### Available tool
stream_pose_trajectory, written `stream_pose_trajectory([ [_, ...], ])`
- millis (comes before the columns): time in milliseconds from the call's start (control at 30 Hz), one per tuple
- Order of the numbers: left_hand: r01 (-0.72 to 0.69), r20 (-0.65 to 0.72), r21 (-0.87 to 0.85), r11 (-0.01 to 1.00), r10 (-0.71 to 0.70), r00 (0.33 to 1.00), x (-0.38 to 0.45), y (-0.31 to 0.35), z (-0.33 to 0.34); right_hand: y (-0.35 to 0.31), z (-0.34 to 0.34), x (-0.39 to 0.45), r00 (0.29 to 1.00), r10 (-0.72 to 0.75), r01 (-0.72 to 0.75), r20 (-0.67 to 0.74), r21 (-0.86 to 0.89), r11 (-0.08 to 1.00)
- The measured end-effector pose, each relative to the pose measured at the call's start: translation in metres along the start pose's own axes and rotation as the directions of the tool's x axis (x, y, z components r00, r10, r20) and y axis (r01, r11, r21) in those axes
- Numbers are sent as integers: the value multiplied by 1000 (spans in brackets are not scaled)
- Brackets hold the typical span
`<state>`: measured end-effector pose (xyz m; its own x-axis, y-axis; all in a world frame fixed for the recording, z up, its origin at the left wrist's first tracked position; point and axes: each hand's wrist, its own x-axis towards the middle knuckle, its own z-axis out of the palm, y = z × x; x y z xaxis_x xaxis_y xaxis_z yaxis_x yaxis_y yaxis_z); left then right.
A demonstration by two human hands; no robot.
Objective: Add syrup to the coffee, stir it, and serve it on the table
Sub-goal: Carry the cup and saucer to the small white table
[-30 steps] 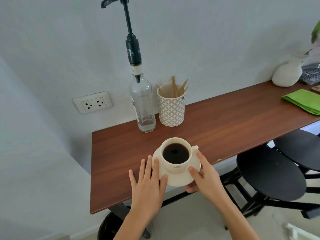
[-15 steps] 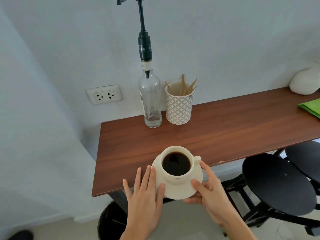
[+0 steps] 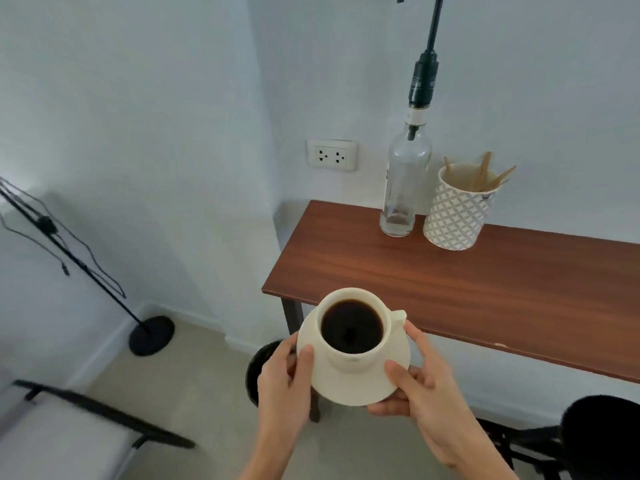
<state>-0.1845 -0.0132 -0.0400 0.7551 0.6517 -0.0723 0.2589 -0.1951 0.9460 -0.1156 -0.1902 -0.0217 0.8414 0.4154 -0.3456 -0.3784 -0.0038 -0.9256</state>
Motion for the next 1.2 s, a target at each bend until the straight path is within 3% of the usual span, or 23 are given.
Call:
stream_pose_trajectory([
  [233, -23, -215, -118, 993, -3, 977, -51, -15, -66, 5, 60, -16, 969, 29, -12, 246, -72, 997],
  [567, -7, -484, -86, 996, -35, 874, -155, -82, -211, 52, 198, -93, 832, 87, -3, 548, -151, 988],
  [800, 3, -641, -18, 1000, -14, 767, -269, -135, -336, 119, 316, -191, 688, 162, 13, 707, -235, 972],
  [1200, 114, -881, -67, 991, -113, 460, -419, -210, -502, 212, 507, -319, 365, 336, 52, 868, -379, 924],
])
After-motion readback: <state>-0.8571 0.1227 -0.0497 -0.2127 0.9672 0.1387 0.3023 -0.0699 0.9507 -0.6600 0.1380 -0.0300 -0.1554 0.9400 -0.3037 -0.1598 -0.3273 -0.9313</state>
